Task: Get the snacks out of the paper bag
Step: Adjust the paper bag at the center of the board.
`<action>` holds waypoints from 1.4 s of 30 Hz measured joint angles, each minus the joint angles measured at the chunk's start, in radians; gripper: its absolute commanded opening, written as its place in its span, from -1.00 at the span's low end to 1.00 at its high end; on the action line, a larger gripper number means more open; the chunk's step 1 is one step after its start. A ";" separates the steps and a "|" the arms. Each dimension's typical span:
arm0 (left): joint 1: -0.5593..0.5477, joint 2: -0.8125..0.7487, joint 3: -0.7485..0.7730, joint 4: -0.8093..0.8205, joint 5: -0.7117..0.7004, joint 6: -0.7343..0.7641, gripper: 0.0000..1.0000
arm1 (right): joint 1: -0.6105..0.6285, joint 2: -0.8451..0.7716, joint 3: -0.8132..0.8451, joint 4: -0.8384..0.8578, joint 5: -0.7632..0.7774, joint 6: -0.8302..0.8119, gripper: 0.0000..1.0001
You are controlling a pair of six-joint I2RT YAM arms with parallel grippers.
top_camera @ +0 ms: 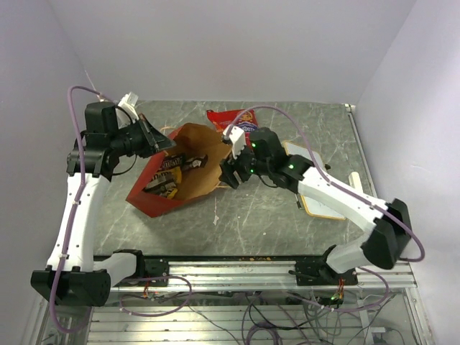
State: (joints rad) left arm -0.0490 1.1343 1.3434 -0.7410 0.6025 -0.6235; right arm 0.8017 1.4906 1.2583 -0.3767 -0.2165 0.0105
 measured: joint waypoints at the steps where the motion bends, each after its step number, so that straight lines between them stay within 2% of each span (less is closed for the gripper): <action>1: 0.000 -0.003 -0.011 0.007 0.011 -0.008 -0.86 | 0.000 -0.039 -0.038 0.043 -0.002 -0.040 0.43; 6: -0.005 -0.010 -0.071 0.025 0.051 -0.042 -0.86 | 0.001 -0.139 -0.142 0.168 -0.011 -0.184 0.65; 12: -0.012 -0.013 -0.089 0.044 0.047 -0.079 -0.86 | 0.000 -0.168 -0.255 0.221 -0.039 -0.176 0.68; 15: -0.012 -0.012 -0.043 0.049 -0.014 -0.092 -0.86 | 0.000 -0.174 -0.328 0.238 -0.048 -0.050 0.66; 17: -0.012 -0.012 0.006 0.061 -0.074 -0.095 -0.86 | -0.014 -0.164 -0.337 0.231 -0.029 0.094 0.66; 24: -0.012 -0.008 0.062 0.080 -0.220 -0.081 -0.86 | -0.166 -0.045 -0.115 0.151 -0.094 0.474 0.76; 27: -0.012 0.020 0.074 0.091 -0.228 -0.059 -0.86 | -0.227 -0.058 -0.082 0.158 -0.148 0.528 0.76; 32: -0.012 0.051 0.063 0.147 -0.129 -0.030 -0.86 | -0.227 -0.085 -0.046 0.159 -0.172 0.343 0.68; 38: -0.027 0.011 -0.108 0.305 0.069 -0.087 -0.86 | -0.160 -0.108 -0.076 0.206 -0.292 -0.129 0.66; 42: -0.082 0.005 -0.169 0.342 0.111 -0.124 -0.86 | -0.069 -0.066 -0.109 0.230 -0.343 -0.423 0.50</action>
State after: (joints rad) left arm -0.1310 1.1397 1.1744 -0.3988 0.7132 -0.7471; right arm 0.7322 1.4250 1.1496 -0.1463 -0.5594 -0.4122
